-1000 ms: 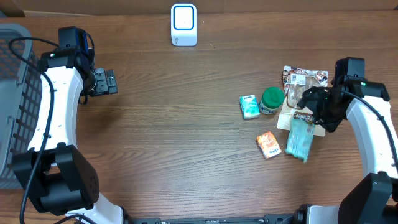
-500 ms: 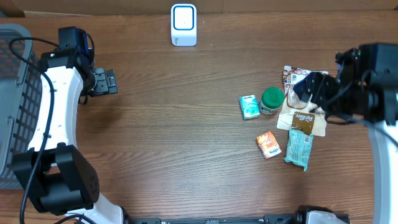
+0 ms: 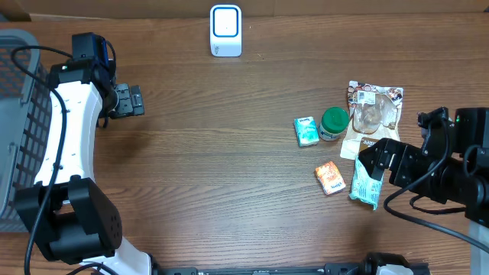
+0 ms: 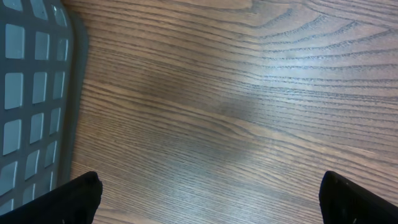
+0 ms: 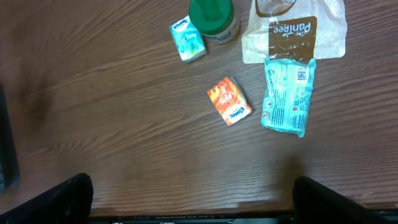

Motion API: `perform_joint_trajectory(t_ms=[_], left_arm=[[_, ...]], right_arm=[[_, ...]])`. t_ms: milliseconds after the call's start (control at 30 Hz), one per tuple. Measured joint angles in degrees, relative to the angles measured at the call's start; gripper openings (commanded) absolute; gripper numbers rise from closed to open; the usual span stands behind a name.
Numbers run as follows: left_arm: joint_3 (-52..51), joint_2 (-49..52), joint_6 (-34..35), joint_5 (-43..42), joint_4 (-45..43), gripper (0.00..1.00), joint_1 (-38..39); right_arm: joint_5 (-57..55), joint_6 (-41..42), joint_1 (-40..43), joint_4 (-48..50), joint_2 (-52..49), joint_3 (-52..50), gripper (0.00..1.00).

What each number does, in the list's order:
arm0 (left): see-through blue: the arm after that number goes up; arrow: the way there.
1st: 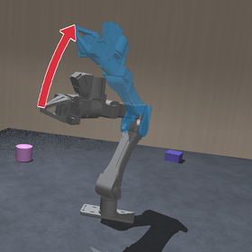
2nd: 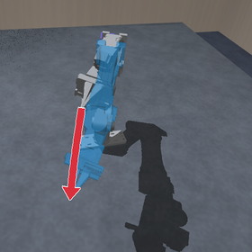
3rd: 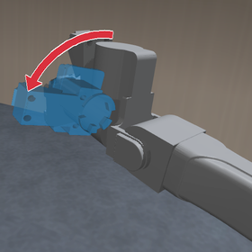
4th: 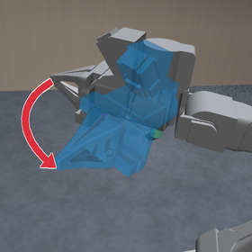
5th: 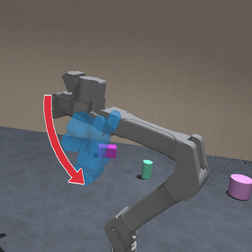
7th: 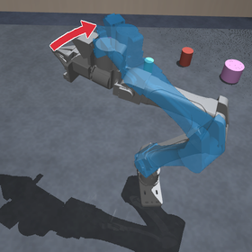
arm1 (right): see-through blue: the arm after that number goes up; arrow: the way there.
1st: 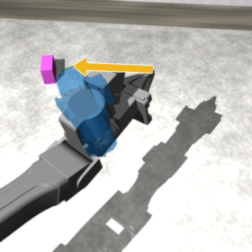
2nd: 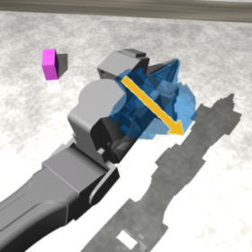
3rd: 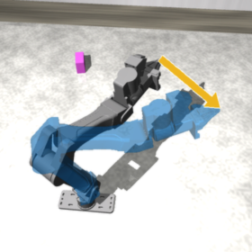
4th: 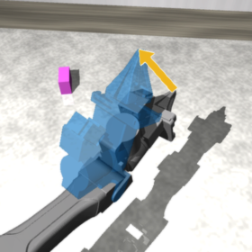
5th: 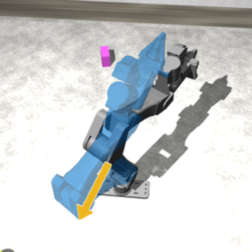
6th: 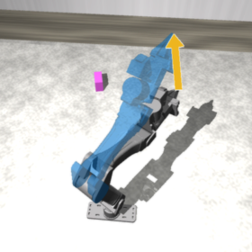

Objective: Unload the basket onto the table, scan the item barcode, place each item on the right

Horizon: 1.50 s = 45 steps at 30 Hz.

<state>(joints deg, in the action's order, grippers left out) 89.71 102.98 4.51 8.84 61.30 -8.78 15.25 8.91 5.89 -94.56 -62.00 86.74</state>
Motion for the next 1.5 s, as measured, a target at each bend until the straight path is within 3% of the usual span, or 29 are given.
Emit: perform_joint_trajectory(t_ms=[467, 733, 900, 1000, 1200, 1367, 1500], left_arm=[[0.0, 0.0, 0.0, 0.0, 0.0, 1.0, 0.0], [0.0, 0.0, 0.0, 0.0, 0.0, 1.0, 0.0], [0.0, 0.0, 0.0, 0.02, 0.0, 1.0, 0.0], [0.0, 0.0, 0.0, 0.0, 0.02, 1.0, 0.0], [0.0, 0.0, 0.0, 0.02, 0.02, 1.0, 0.0], [0.0, 0.0, 0.0, 0.02, 0.02, 1.0, 0.0], [0.0, 0.0, 0.0, 0.02, -0.02, 1.0, 0.0]], right_arm=[[0.0, 0.0, 0.02, 0.44, -3.63, 0.0, 1.0], [-4.0, -0.09, -6.45, 4.24, 5.62, -0.31, 1.0], [-10.16, -0.09, -9.77, 19.93, 15.91, -8.61, 1.0], [-13.73, -0.2, -10.88, 40.37, 22.58, -22.08, 1.0], [-15.61, -0.15, -11.23, 64.74, 35.28, -42.8, 1.0], [-15.74, -0.15, -11.26, 77.72, 44.04, -55.74, 1.0], [-16.15, -0.17, -11.98, 80.5, 48.24, -62.49, 1.0]])
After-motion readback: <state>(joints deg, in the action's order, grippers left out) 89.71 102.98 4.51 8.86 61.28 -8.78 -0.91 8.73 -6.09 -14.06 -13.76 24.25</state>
